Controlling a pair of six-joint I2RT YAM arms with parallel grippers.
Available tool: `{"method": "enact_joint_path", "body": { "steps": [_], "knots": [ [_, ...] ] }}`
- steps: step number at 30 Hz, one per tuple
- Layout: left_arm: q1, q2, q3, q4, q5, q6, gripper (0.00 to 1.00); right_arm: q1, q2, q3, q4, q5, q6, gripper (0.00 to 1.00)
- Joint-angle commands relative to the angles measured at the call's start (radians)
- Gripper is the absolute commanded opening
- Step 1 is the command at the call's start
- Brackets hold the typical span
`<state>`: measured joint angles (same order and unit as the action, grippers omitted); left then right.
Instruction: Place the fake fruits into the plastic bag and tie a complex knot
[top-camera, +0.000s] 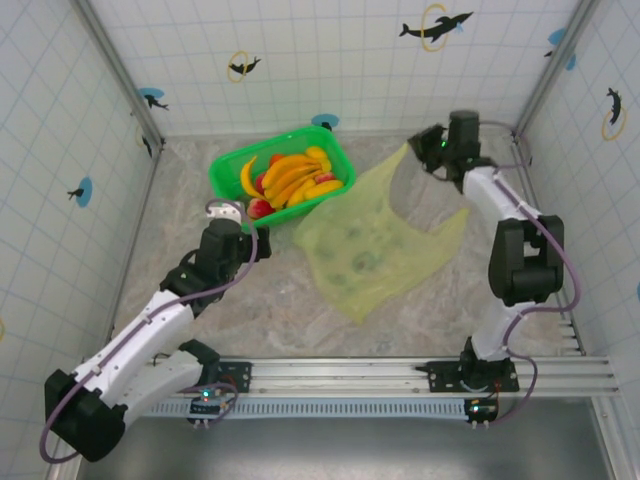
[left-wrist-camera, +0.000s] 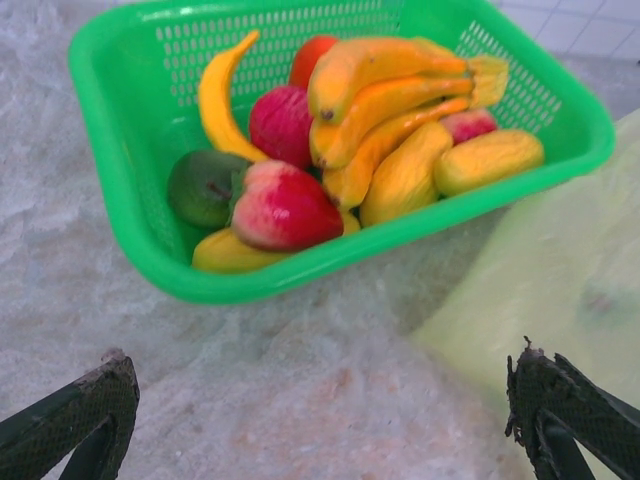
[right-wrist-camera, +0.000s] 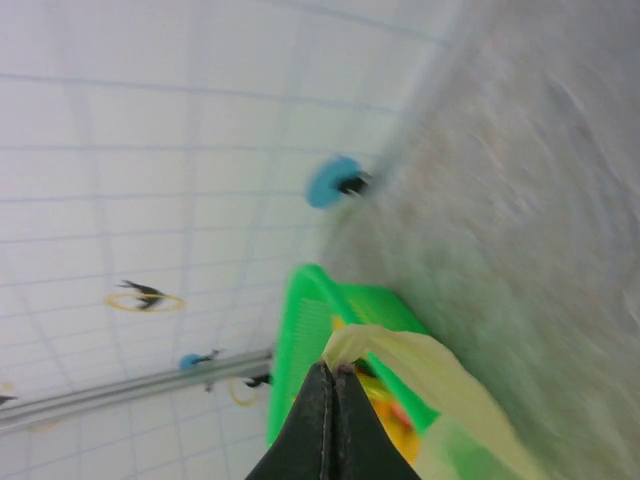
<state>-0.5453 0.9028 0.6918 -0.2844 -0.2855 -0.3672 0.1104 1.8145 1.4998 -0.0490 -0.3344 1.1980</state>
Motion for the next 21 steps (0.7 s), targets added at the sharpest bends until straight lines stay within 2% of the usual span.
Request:
{"method": "enact_joint_path", "body": {
  "steps": [1, 4, 7, 9, 12, 15, 19, 21],
  "knots": [
    [-0.006, 0.019, 0.079, -0.028, -0.006, -0.002, 0.96, -0.025, -0.027, 0.253, -0.303, -0.009, -0.22, 0.0],
    [-0.006, 0.05, 0.154, -0.029, 0.029, -0.012, 0.96, 0.003, -0.005, 0.493, -0.493, 0.02, -0.347, 0.0],
    [-0.006, 0.083, 0.24, -0.029, 0.1, -0.023, 0.95, 0.054, -0.086, 0.476, -0.471, 0.036, -0.397, 0.0],
    [-0.007, 0.103, 0.276, -0.029, 0.161, -0.036, 0.95, 0.122, -0.124, 0.471, -0.501, 0.077, -0.47, 0.0],
    [-0.007, 0.149, 0.386, -0.022, 0.277, -0.065, 0.91, 0.241, -0.196, 0.347, -0.499, 0.131, -0.535, 0.0],
    [-0.006, 0.196, 0.449, 0.005, 0.425, -0.105, 0.87, 0.315, -0.308, 0.107, -0.379, 0.133, -0.518, 0.0],
    [-0.006, 0.232, 0.461, 0.106, 0.608, -0.204, 0.84, 0.34, -0.421, -0.124, -0.209, 0.09, -0.439, 0.0],
    [-0.006, 0.237, 0.432, 0.174, 0.644, -0.277, 0.87, 0.342, -0.452, -0.194, -0.128, 0.027, -0.411, 0.0]
  ]
}}
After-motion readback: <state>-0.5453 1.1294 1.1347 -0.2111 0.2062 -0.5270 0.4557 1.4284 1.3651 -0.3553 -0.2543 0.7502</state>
